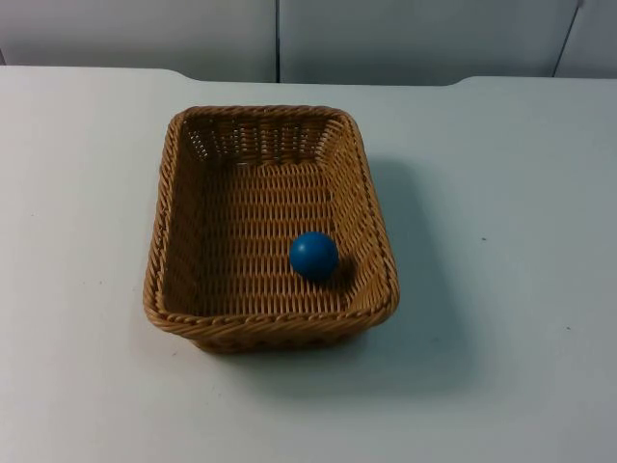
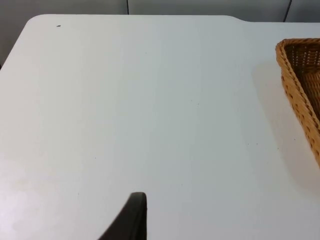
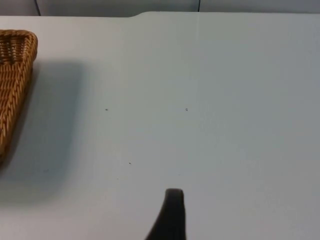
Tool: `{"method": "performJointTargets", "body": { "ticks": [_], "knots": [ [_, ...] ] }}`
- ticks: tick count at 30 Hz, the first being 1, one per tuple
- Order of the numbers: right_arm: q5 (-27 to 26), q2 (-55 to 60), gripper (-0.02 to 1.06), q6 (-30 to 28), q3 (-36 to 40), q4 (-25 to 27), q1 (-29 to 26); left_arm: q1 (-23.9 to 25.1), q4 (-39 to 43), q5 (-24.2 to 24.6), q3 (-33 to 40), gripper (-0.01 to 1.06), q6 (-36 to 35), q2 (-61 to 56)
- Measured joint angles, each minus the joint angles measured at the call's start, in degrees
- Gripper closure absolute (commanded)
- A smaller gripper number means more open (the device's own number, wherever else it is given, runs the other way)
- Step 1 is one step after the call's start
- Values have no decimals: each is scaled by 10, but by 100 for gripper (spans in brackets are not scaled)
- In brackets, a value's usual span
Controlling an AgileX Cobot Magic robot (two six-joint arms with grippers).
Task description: Pick up the basket with the left hand and place the ball into the basket with the right hand.
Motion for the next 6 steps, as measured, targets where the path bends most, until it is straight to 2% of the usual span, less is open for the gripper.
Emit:
{"method": "performJointTargets", "body": {
  "ticks": [6],
  "knots": [
    [-3,0,30,1,0,0,0,0,0,0,0,0,4,0]
  ]
}}
